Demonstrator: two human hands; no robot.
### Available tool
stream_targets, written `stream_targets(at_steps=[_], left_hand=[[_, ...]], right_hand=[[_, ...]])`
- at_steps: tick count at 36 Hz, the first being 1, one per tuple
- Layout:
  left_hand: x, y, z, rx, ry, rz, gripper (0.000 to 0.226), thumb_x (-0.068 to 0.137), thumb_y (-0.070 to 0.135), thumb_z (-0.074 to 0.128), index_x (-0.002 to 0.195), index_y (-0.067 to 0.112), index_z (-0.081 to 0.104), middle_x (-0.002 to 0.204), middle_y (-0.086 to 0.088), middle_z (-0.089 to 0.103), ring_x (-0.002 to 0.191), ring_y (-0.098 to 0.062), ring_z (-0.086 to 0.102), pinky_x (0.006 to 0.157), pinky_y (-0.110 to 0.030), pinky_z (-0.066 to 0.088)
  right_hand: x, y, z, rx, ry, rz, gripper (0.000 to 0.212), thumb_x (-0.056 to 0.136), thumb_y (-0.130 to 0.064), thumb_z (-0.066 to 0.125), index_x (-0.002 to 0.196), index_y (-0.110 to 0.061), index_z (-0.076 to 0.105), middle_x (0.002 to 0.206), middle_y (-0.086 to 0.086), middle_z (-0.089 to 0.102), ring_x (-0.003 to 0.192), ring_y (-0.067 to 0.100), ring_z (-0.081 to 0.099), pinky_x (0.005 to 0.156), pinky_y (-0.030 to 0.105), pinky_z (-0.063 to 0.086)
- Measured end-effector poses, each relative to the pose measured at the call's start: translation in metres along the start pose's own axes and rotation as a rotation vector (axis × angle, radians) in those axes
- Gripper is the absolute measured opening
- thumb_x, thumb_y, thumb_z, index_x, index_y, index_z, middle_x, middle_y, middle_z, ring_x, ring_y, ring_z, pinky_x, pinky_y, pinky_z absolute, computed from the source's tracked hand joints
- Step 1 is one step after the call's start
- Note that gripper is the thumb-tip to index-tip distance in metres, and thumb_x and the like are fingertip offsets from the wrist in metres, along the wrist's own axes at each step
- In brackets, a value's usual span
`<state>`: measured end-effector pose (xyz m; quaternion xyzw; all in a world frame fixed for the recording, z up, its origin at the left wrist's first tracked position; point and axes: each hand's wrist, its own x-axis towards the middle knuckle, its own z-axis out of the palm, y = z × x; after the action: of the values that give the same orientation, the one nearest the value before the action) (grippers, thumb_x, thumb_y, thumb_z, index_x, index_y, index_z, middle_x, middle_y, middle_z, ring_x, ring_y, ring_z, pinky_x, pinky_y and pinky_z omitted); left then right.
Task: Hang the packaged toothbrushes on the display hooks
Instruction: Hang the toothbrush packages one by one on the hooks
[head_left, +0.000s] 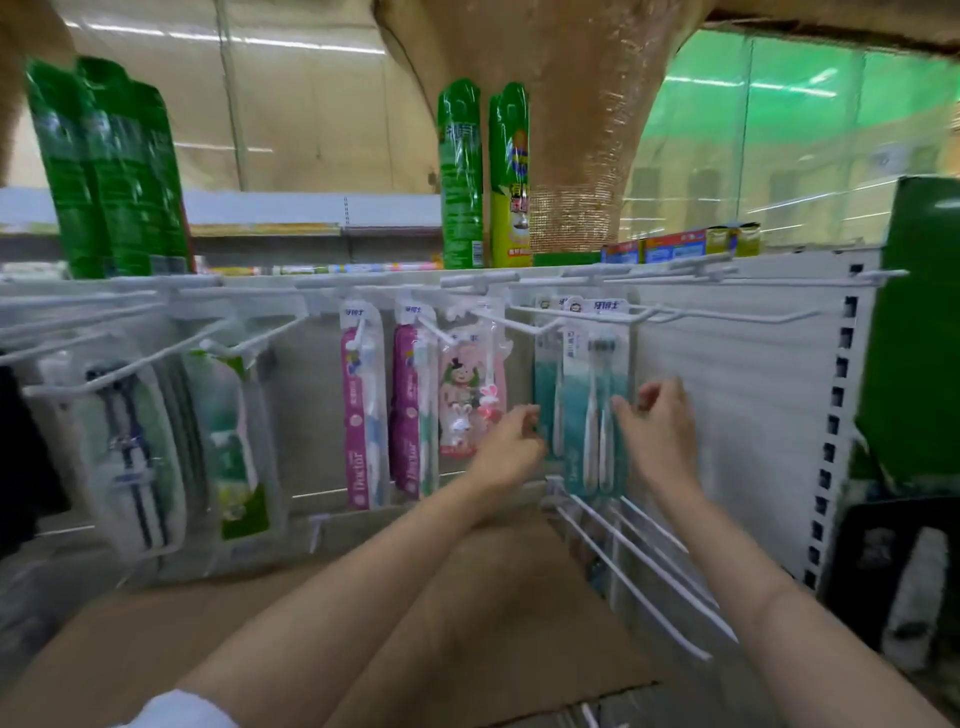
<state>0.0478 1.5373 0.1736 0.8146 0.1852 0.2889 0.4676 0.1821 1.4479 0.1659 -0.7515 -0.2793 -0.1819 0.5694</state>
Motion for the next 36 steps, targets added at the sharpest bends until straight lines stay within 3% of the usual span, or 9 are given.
stream_targets(at_steps=[3, 6, 8, 11, 16, 21, 25, 30, 36], left_hand=[[0.005, 0.007, 0.020, -0.143, -0.111, 0.011, 0.050, 0.085, -0.009, 0.050, 0.128, 0.017, 0.042, 0.108, 0.006, 0.058, 0.099, -0.005, 0.056, 0.085, -0.015, 0.050], [0.014, 0.005, 0.042, -0.068, -0.164, -0.012, 0.078, 0.079, 0.003, 0.057, 0.147, 0.015, 0.022, 0.150, -0.003, 0.031, 0.137, -0.020, 0.033, 0.111, -0.036, 0.034], [0.013, 0.004, 0.048, -0.098, -0.151, -0.031, 0.074, 0.077, 0.002, 0.053, 0.145, 0.006, 0.023, 0.147, -0.010, 0.032, 0.132, -0.024, 0.038, 0.108, -0.038, 0.038], [0.025, -0.004, 0.044, -0.138, -0.042, -0.079, 0.055, 0.084, -0.001, 0.043, 0.137, 0.004, 0.029, 0.133, -0.009, 0.043, 0.114, -0.017, 0.048, 0.091, -0.026, 0.045], [0.057, -0.019, 0.030, -0.040, 0.028, -0.164, 0.075, 0.085, 0.002, 0.048, 0.149, 0.009, 0.010, 0.140, -0.017, 0.044, 0.121, -0.033, 0.050, 0.102, -0.037, 0.043], [0.062, 0.002, 0.023, -0.082, 0.049, -0.179, 0.076, 0.092, -0.003, 0.037, 0.150, 0.016, -0.007, 0.147, -0.016, 0.036, 0.125, -0.031, 0.046, 0.100, -0.035, 0.042], [0.058, 0.007, 0.031, -0.129, 0.010, -0.069, 0.063, 0.088, -0.011, 0.042, 0.144, 0.013, 0.028, 0.139, -0.009, 0.045, 0.124, -0.024, 0.045, 0.104, -0.034, 0.039], [0.044, 0.002, 0.041, -0.121, -0.040, 0.042, 0.061, 0.086, -0.012, 0.051, 0.141, 0.006, 0.032, 0.129, 0.002, 0.039, 0.122, -0.010, 0.037, 0.094, -0.012, 0.032], [0.032, -0.005, 0.031, -0.051, -0.015, 0.022, 0.050, 0.086, -0.005, 0.054, 0.133, 0.005, 0.040, 0.131, -0.006, 0.048, 0.122, -0.017, 0.046, 0.100, -0.028, 0.041]], right_hand=[[0.012, 0.015, 0.000, 0.059, -0.121, 0.131, 0.050, 0.083, -0.038, 0.067, 0.119, -0.008, 0.047, 0.117, 0.011, 0.052, 0.095, 0.027, 0.055, 0.073, 0.036, 0.050], [0.018, 0.025, 0.002, 0.232, -0.307, 0.250, 0.034, 0.087, -0.041, 0.062, 0.104, -0.013, 0.054, 0.088, 0.004, 0.059, 0.058, 0.018, 0.058, 0.058, 0.038, 0.054], [0.022, 0.030, -0.001, 0.238, -0.324, 0.256, 0.024, 0.091, -0.035, 0.058, 0.086, -0.012, 0.052, 0.070, 0.007, 0.055, 0.044, 0.016, 0.050, 0.050, 0.034, 0.052], [0.029, 0.036, -0.010, 0.222, -0.286, 0.245, 0.025, 0.092, -0.029, 0.058, 0.076, -0.015, 0.045, 0.062, 0.007, 0.050, 0.044, 0.018, 0.045, 0.033, 0.020, 0.042], [0.037, 0.041, -0.017, 0.150, -0.235, 0.124, 0.020, 0.091, -0.024, 0.059, 0.094, -0.004, 0.056, 0.075, 0.008, 0.055, 0.067, 0.021, 0.053, 0.056, 0.026, 0.040], [0.038, 0.046, -0.016, 0.157, -0.265, 0.125, 0.021, 0.092, -0.021, 0.058, 0.101, -0.002, 0.061, 0.078, 0.007, 0.059, 0.059, 0.009, 0.052, 0.038, 0.009, 0.034], [0.038, 0.045, -0.017, 0.167, -0.284, 0.138, 0.011, 0.093, -0.021, 0.056, 0.090, -0.011, 0.058, 0.067, 0.001, 0.053, 0.045, 0.002, 0.050, 0.035, 0.009, 0.031], [0.032, 0.037, -0.019, 0.151, -0.335, 0.107, 0.025, 0.095, -0.025, 0.051, 0.071, -0.023, 0.051, 0.061, -0.006, 0.046, 0.053, 0.008, 0.042, 0.048, 0.020, 0.030], [0.025, 0.039, 0.004, 0.130, -0.339, 0.120, 0.020, 0.096, -0.036, 0.048, 0.079, -0.025, 0.051, 0.064, -0.007, 0.047, 0.056, 0.010, 0.044, 0.052, 0.024, 0.032]])
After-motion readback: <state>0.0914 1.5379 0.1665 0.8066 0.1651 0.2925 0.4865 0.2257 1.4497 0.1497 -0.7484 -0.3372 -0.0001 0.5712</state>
